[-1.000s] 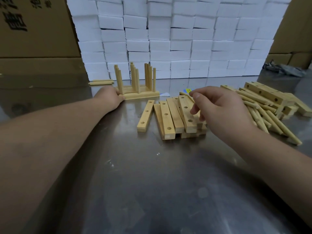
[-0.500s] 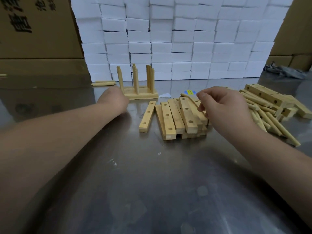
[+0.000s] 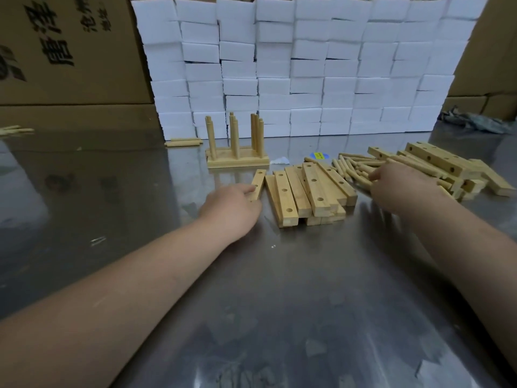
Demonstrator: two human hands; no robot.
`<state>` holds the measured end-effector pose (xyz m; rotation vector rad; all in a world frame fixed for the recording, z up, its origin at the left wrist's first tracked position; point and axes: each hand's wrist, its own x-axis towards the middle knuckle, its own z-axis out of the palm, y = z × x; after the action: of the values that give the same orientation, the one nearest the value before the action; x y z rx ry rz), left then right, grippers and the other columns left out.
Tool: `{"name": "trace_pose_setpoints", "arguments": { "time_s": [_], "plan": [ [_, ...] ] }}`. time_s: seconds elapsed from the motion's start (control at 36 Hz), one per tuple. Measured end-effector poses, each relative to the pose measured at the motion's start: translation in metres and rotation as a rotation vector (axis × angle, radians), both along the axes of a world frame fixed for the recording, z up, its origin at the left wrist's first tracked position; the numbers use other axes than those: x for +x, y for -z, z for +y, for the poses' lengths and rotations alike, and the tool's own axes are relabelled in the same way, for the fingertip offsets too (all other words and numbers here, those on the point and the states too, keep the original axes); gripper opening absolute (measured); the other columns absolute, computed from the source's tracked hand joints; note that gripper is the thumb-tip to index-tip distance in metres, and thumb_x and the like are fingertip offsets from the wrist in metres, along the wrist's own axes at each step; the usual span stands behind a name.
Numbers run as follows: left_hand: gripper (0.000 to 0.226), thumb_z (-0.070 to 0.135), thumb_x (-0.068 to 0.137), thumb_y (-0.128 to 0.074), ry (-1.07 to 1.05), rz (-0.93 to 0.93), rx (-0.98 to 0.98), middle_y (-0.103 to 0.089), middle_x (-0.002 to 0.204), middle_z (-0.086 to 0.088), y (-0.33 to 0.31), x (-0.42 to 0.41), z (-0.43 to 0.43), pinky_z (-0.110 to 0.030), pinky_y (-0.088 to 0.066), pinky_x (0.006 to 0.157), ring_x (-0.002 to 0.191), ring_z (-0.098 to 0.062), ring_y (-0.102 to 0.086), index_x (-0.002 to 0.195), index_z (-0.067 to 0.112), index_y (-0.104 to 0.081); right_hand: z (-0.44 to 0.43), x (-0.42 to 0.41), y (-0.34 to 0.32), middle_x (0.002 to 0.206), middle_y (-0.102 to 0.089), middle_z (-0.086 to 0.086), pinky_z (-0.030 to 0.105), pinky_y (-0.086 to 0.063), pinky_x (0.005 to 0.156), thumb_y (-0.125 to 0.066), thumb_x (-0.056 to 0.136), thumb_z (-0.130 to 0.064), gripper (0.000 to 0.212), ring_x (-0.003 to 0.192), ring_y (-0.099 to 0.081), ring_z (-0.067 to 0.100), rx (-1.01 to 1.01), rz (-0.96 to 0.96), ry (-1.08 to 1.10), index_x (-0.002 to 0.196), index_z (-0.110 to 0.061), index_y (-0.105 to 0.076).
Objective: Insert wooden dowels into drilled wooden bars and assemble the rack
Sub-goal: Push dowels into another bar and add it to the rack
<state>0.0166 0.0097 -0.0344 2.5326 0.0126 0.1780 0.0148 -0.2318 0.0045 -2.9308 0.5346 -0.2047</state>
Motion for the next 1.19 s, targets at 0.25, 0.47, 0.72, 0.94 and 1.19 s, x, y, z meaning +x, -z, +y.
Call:
{"name": "trace_pose_setpoints", "arguments": {
  "time_s": [0.25, 0.47, 0.72, 0.94, 1.19],
  "plan": [
    [0.043, 0.023, 0.089, -0.048, -0.059, -0.077, 0.096, -0.054, 0.128, 0.001, 0.002, -0.007, 0.002, -0.028, -0.039, 0.078, 0.108, -0.024, -0.052, 0.131, 0.033, -0.047, -0.004, 0.005, 0.006, 0.110, -0.060, 0.012, 0.033, -0.048, 0.074, -0.047, 0.088, -0.004, 0.031, 0.094, -0.057, 0.028, -0.091, 0.013, -0.046, 0.113, -0.012, -0.063],
    [0.033, 0.013, 0.092, -0.043, -0.255, -0.247, -0.173, -0.053, 0.118, -0.005, -0.005, -0.006, 0.019, -0.027, -0.036, 0.072, 0.091, -0.022, -0.049, 0.125, 0.016, -0.047, -0.003, 0.015, 0.019, 0.104, -0.059, 0.010, 0.038, -0.050, 0.082, -0.052, 0.083, -0.012, 0.030, 0.092, -0.055, 0.028, -0.134, -0.018, 0.001, 0.112, -0.017, -0.061],
    [0.026, 0.003, 0.096, -0.030, -0.213, -0.054, -1.291, -0.055, 0.079, -0.011, -0.013, -0.003, 0.009, -0.023, -0.051, 0.048, 0.053, -0.014, -0.057, 0.111, 0.012, -0.050, -0.004, 0.019, 0.023, 0.098, -0.059, 0.007, 0.035, -0.042, 0.077, -0.049, 0.083, -0.012, 0.030, 0.089, -0.053, 0.027, -0.102, -0.078, 0.010, 0.108, -0.024, -0.062],
    [0.028, 0.007, 0.092, -0.027, 0.025, 0.190, -1.554, -0.050, 0.071, -0.009, -0.016, -0.011, 0.012, -0.020, -0.043, 0.045, 0.048, -0.013, -0.046, 0.103, -0.001, -0.052, 0.008, 0.006, 0.004, 0.094, -0.060, 0.009, 0.038, -0.043, 0.062, -0.038, 0.093, -0.016, 0.035, 0.075, -0.055, 0.027, 0.080, -0.651, -0.105, 0.126, -0.015, -0.049],
    [0.027, 0.026, 0.100, -0.036, 0.069, 0.105, -1.359, -0.045, 0.068, -0.005, -0.014, -0.009, 0.002, -0.022, -0.037, 0.047, 0.046, -0.011, -0.041, 0.096, 0.006, -0.055, 0.054, -0.042, -0.003, 0.065, -0.049, -0.019, 0.024, -0.033, 0.052, -0.045, 0.090, -0.023, 0.027, 0.054, -0.045, 0.002, 0.316, -0.765, -0.600, 0.110, -0.025, -0.064]
  ]
}}
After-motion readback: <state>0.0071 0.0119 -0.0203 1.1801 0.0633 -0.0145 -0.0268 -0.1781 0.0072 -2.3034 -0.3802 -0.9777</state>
